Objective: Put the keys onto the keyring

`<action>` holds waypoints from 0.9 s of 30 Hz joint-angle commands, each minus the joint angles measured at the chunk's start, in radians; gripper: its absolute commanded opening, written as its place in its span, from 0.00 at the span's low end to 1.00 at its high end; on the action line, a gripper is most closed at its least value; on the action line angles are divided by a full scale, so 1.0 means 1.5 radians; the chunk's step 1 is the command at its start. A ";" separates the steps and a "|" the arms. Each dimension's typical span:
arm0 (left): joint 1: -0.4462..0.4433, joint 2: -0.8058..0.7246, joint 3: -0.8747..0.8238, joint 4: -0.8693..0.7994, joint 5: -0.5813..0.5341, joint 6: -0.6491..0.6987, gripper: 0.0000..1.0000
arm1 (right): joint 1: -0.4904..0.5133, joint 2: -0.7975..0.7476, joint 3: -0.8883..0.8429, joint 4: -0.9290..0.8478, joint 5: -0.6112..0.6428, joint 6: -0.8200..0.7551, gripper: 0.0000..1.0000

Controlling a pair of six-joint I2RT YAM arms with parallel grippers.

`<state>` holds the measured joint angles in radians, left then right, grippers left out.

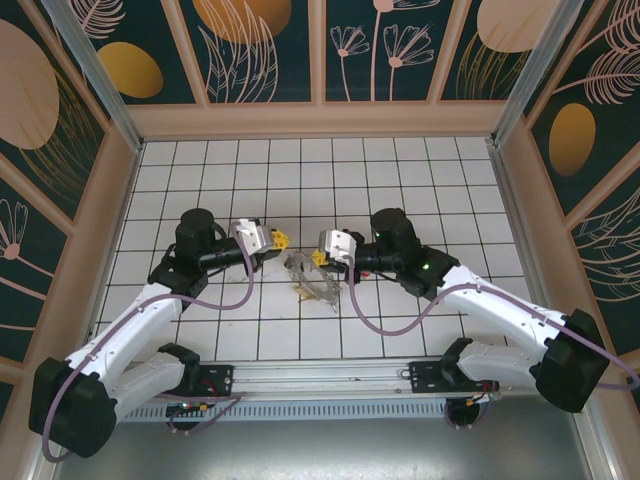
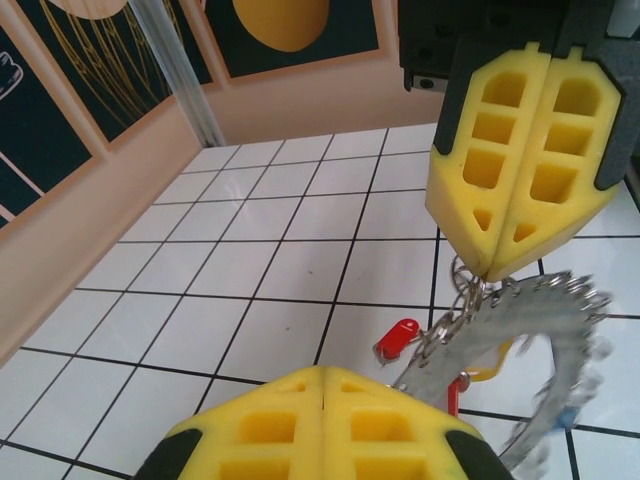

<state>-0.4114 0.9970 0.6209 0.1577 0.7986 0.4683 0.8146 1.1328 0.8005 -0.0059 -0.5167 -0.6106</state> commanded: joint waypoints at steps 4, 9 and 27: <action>0.002 -0.004 -0.006 0.041 -0.011 -0.065 0.00 | -0.007 -0.016 0.008 0.027 -0.026 0.013 0.00; 0.002 -0.013 -0.017 0.055 0.039 -0.060 0.42 | -0.007 -0.014 0.012 0.027 -0.027 0.018 0.00; 0.002 0.012 -0.086 0.068 -0.035 -0.065 0.45 | -0.082 0.015 0.036 -0.096 0.065 0.034 0.30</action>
<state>-0.4114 1.0145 0.4957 0.2398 0.8562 0.4232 0.7238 1.1656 0.8185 -0.0547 -0.4854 -0.5648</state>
